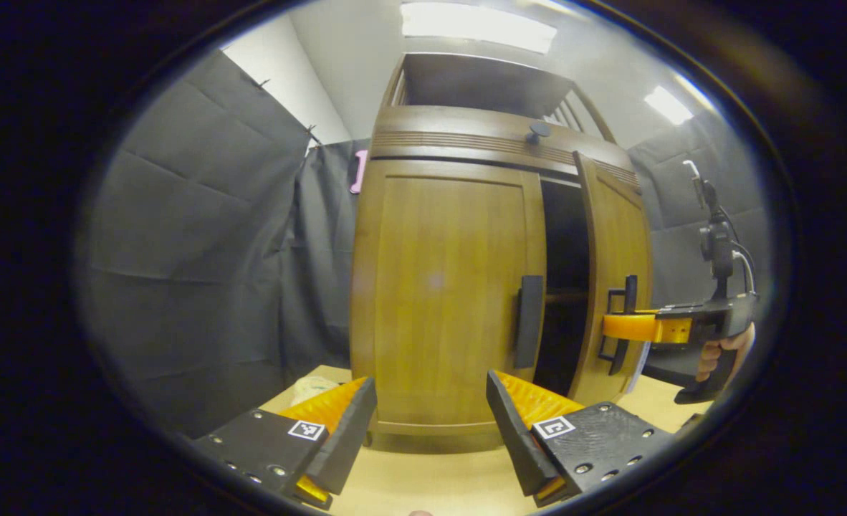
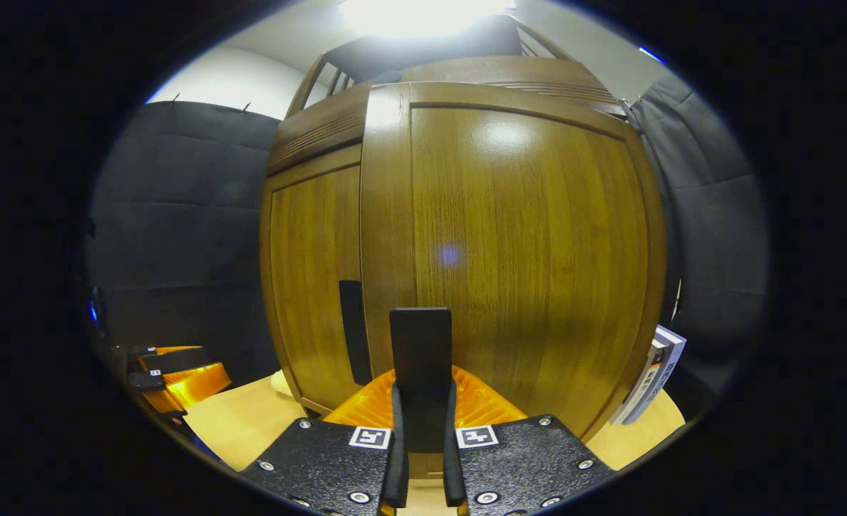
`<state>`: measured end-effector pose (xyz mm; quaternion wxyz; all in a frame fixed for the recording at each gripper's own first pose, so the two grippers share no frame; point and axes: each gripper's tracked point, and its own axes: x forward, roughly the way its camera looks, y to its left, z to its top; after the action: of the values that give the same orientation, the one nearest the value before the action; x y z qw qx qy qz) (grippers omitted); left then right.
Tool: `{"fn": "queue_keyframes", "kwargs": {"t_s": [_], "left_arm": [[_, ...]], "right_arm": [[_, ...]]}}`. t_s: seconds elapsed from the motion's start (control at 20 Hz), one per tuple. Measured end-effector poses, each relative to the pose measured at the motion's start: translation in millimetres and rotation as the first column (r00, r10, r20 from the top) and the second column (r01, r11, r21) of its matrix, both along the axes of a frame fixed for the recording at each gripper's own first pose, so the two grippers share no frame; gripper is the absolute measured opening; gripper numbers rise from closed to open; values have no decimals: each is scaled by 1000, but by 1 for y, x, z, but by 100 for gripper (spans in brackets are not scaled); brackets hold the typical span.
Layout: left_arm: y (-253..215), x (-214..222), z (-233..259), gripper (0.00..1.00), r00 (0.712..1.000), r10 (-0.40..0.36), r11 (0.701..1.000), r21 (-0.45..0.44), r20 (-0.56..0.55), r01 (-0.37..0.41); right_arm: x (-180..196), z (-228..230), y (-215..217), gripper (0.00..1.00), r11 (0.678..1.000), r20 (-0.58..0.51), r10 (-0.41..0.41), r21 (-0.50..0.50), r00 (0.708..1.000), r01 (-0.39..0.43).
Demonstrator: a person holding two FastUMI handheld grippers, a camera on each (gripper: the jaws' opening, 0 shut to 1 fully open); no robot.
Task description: Open the right door of the double-door shoe cabinet with the right hand, and open the left door with the left hand.
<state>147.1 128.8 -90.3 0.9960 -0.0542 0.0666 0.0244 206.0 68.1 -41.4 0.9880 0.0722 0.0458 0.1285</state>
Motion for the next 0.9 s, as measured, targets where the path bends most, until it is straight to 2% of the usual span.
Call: {"fn": "queue_keyframes", "kwargs": {"t_s": [0.05, 0.1, 0.4, 0.5, 0.55, 0.6, 0.7, 0.75, 0.85, 0.9], "left_arm": [[-1, 6, -5, 89, 1000, -8, 1000, 4, -7, 8], [-1, 12, -8, 94, 1000, -14, 1000, 6, -11, 14], [4, 22, -11, 85, 1000, -30, 999, -40, -8, 30], [0, 21, -13, 89, 999, -31, 999, -34, -11, 31], [-5, 21, -16, 95, 999, -45, 998, -44, -18, 44], [-11, 22, -16, 95, 997, -70, 996, -61, -19, 69], [-27, 17, -12, 82, 995, -103, 991, -89, -17, 101], [-35, 15, -10, 95, 994, -112, 989, -95, -19, 110], [-43, 17, -10, 95, 993, -119, 989, -88, -19, 117], [-44, 18, -12, 83, 992, -127, 988, -87, -22, 125]], "right_arm": [[-7, 1, -3, 19, 1000, 0, 2, 7, 1000, -2], [-13, 2, -5, 19, 1000, -1, 5, 16, 1000, -5], [-39, 5, -20, 19, 1000, 16, 1, 10, 1000, -1], [-52, 3, -29, 19, 1000, 23, 7, 18, 1000, -7], [-59, 3, -34, 19, 1000, 32, 11, 23, 999, -12], [-67, 3, -42, 19, 999, 37, 12, 31, 999, -13], [-78, 2, -55, 19, 999, 42, 10, 37, 999, -12], [-83, 2, -61, 19, 999, 45, 4, 37, 999, -5], [-93, -4, -70, 19, 999, 48, -16, 29, 999, 14], [-98, -5, -78, 19, 999, 51, -26, 22, 998, 25]]}}
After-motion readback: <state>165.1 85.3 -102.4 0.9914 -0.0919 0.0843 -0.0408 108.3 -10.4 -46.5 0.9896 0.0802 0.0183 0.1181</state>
